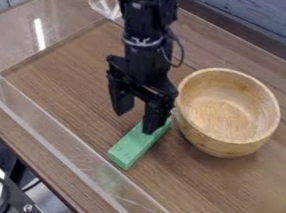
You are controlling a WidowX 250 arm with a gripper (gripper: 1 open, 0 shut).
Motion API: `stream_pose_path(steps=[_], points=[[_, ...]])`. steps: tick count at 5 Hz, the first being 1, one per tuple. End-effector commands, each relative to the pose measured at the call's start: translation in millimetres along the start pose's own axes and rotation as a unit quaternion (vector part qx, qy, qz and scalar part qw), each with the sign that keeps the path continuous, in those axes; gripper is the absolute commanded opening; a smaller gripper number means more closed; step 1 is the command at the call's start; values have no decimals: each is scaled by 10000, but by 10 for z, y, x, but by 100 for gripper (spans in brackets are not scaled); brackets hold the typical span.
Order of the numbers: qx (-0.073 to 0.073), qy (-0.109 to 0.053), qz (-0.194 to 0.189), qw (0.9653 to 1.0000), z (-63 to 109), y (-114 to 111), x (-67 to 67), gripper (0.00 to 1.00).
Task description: Put the green block in the brown bowl
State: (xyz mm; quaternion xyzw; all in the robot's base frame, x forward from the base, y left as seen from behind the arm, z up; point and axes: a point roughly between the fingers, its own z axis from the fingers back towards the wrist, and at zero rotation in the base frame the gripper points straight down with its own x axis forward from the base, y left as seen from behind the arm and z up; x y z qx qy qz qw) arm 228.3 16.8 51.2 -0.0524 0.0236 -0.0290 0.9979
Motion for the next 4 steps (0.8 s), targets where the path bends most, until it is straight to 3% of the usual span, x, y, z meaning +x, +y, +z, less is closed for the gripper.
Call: stream_pose_path(steps=[1,2,3,4], points=[[90,-95,-46,9999,-47,8,54,100],[105,-18,-35,9999,-137,11,56,100],[98,8,-13,10000,-179,16,61,0],[95,15,0,10000,-170,9,58,0]])
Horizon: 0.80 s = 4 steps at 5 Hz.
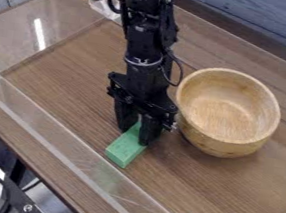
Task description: Put the green block in the brown bowl
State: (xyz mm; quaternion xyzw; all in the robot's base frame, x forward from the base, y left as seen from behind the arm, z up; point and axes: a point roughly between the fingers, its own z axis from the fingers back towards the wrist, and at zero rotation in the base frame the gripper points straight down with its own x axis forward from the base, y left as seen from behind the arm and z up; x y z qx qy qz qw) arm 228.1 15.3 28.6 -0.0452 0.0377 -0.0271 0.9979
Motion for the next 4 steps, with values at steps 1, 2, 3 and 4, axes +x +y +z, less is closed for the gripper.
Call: stream_pose_path(steps=[1,2,3,4], points=[[20,-128,-16,9999,90,-9,47,0],[13,-127,-5,9999,121,-18,46,0],[3,-132,7,9999,163,-27,46,0],[-6,-138,16,9999,202,-37,46,0]])
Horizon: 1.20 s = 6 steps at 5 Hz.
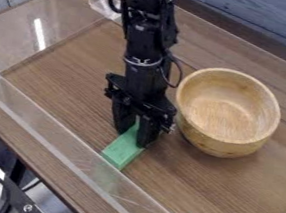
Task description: Put the green block in the brown bowl
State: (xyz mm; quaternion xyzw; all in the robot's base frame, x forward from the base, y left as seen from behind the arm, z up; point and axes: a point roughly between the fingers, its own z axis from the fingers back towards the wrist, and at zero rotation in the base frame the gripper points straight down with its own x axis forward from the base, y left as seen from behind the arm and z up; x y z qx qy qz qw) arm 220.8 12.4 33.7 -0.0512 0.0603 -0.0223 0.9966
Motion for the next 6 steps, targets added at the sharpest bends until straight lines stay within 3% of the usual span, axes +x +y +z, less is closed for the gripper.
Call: stream_pose_path(steps=[1,6], points=[[50,-381,-31,9993,216,-13,115,0],[-46,-543,-21,9985,499,-72,204,0]])
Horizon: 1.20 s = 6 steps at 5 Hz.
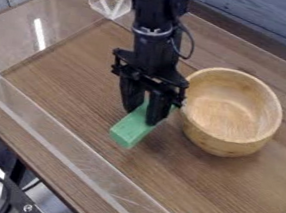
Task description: Put the green block in the brown bowl
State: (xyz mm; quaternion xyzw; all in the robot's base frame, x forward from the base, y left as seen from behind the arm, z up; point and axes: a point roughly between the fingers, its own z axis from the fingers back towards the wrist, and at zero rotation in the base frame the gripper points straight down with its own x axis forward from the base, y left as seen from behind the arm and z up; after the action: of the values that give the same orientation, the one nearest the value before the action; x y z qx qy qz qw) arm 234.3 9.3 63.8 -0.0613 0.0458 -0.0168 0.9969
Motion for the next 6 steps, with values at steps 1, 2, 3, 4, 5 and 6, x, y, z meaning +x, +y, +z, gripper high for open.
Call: stream_pose_path(steps=[1,2,3,4,5,6], points=[[21,-438,-87,9990,241,-61,166,0],[-13,-494,-102,9987,283,-139,256,0],[-57,-549,-127,9984,354,-183,309,0],[-139,-634,-178,9977,448,-286,429,0],[-182,-669,-279,9972,459,-465,600,0],[-198,-638,-397,9970,382,-660,733,0]])
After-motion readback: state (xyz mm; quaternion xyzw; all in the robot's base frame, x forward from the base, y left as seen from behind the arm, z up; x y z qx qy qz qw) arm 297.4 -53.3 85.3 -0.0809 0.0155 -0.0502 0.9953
